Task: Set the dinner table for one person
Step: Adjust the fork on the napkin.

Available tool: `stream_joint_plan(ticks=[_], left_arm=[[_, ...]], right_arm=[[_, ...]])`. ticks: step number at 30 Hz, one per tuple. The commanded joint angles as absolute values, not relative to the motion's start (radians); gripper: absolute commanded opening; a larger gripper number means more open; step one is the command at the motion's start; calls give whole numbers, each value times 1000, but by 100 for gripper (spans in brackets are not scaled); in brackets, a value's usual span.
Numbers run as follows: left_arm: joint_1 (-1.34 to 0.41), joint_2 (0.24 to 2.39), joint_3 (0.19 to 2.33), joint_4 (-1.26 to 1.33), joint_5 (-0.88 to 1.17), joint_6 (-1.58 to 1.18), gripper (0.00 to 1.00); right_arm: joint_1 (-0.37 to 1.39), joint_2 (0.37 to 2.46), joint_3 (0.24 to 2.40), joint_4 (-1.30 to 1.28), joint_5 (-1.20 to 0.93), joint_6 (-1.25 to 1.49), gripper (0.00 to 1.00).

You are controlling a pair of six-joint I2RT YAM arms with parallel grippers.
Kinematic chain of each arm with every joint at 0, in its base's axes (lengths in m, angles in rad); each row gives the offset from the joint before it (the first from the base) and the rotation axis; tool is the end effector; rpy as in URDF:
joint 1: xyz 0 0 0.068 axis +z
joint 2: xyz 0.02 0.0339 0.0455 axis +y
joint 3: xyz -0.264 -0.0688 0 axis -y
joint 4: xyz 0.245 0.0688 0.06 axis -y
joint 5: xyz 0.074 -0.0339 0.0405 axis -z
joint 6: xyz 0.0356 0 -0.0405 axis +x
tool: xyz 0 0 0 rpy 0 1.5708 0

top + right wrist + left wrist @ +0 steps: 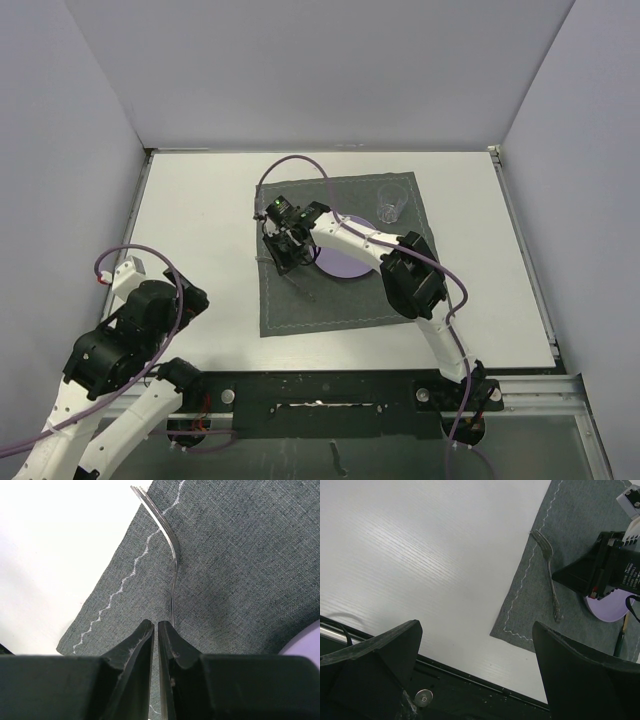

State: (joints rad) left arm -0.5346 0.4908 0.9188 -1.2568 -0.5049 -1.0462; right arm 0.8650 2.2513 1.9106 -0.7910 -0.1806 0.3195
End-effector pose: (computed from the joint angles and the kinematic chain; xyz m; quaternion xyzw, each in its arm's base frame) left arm 0.0572 -0.0138 0.3167 -0.3159 0.8502 -0.0857 0.4124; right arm 0.3087 0.3721 0.1947 -0.2808 0.9308 0.1941 0.1308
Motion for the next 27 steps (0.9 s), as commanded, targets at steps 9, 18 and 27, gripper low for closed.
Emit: stream_joint_plan(ticks=[9,18,27], left_arm=[[-534,485,908,-1233,-495,-1064,93],[-534,486,903,-1232,-495,-1064,93],[-534,485,909,-1232,-499,-1059,93]], right_arm=[[867,2232,1913,-761,-195,277,25],[859,2308,1978,-801,-193,243,26],[847,2338,1988,-801,-195,238,24]])
